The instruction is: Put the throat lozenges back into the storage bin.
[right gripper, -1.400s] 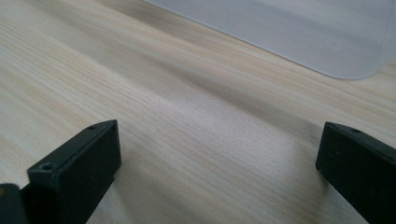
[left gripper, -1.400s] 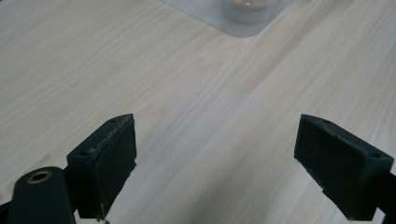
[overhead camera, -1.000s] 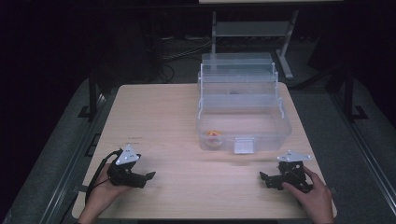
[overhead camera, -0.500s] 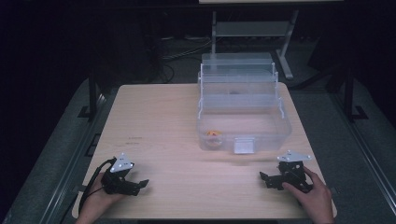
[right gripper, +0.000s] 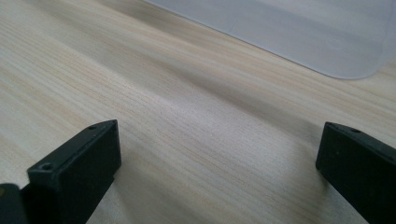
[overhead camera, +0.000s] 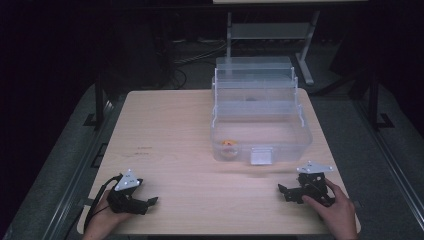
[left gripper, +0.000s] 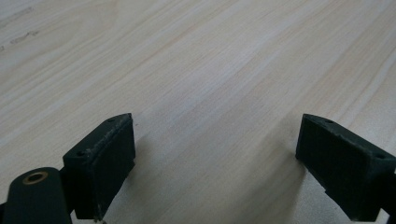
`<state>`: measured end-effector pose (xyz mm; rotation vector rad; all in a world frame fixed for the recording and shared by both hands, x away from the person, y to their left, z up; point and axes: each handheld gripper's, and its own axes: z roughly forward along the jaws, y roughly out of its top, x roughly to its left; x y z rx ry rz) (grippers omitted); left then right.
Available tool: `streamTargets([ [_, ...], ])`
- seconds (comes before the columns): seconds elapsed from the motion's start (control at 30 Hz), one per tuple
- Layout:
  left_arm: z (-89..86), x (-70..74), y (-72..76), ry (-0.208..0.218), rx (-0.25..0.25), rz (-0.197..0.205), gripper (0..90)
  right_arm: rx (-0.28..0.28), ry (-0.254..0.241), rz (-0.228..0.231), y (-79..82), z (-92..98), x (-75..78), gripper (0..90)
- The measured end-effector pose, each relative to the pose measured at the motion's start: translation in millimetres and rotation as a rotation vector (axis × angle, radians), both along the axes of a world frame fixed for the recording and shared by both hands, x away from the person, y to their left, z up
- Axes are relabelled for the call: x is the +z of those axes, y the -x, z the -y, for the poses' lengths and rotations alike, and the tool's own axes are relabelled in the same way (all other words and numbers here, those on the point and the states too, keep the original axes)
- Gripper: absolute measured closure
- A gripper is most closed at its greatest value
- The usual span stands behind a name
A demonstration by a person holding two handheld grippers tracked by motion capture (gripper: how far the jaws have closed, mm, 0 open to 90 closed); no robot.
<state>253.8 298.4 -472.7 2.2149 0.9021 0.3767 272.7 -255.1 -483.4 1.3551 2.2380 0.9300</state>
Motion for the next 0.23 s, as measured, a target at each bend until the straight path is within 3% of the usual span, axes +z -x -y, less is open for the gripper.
streamTargets([
  [0.23, -1.3, -1.6, 0.3, 0.012, -0.007, 0.013, 10.9, 0.0, 0.0, 0.0, 0.0, 0.0, 0.0, 0.0],
])
